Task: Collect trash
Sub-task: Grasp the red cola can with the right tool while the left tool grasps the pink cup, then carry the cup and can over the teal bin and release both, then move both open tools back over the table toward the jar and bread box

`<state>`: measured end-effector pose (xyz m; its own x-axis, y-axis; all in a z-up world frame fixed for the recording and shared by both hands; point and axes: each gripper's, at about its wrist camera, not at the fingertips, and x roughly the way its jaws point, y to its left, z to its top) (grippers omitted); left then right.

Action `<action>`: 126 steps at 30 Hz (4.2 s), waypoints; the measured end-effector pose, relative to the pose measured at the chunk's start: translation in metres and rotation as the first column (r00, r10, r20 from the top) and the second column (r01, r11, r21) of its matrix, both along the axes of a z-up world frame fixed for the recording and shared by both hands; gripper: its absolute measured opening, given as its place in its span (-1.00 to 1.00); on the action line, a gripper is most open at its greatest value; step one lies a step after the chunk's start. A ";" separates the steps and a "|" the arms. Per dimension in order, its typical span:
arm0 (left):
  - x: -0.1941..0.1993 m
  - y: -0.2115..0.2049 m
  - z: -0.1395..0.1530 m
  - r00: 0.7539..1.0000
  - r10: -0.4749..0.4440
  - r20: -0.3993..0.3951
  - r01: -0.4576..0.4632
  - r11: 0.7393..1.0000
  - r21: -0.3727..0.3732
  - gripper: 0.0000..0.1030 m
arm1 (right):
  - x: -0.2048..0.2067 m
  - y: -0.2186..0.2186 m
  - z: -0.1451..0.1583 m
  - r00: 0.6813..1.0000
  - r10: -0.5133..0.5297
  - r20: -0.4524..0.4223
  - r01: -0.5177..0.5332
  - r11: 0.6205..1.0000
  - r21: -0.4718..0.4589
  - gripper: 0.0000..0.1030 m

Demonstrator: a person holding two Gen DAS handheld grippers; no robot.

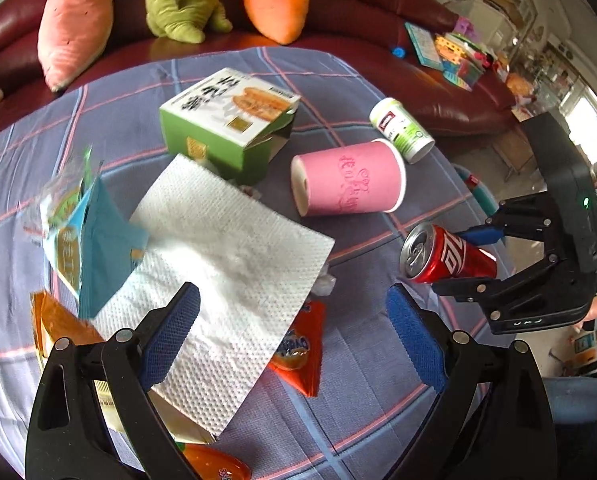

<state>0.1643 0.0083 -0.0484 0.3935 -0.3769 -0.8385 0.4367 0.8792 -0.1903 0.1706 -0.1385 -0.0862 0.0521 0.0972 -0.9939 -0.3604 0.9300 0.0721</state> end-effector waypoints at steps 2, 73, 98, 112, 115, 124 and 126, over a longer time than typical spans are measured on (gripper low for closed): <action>0.005 -0.010 0.005 0.999 -0.041 0.018 0.040 0.999 0.026 0.83 | 0.002 -0.012 0.010 0.998 -0.060 0.009 0.060 0.997 0.047 -0.06; 0.005 -0.312 0.008 0.951 -0.306 -0.050 0.306 0.952 -0.003 0.24 | -0.114 -0.347 0.047 0.494 -0.861 0.121 0.721 0.483 0.497 -0.11; 0.007 -0.391 -0.049 0.918 -0.354 -0.178 0.373 0.924 0.087 0.43 | -0.119 -0.381 0.017 0.450 -0.890 0.071 0.763 0.425 0.487 -0.11; 0.007 -0.349 -0.020 0.952 -0.285 -0.111 0.289 0.957 0.017 0.76 | -0.110 -0.368 0.010 0.493 -0.869 0.047 0.761 0.457 0.460 0.01; 0.008 -0.342 -0.019 0.956 -0.270 -0.113 0.273 0.962 0.009 0.76 | -0.110 -0.364 0.010 0.490 -0.870 0.048 0.765 0.456 0.454 0.39; 0.009 -0.319 -0.015 0.962 -0.245 -0.116 0.246 0.969 -0.014 0.77 | -0.108 -0.350 0.021 0.504 -0.862 0.051 0.774 0.477 0.416 0.49; 0.009 -0.312 -0.014 0.964 -0.240 -0.114 0.240 0.971 -0.018 0.78 | -0.106 -0.344 0.025 0.513 -0.856 0.057 0.772 0.489 0.406 0.50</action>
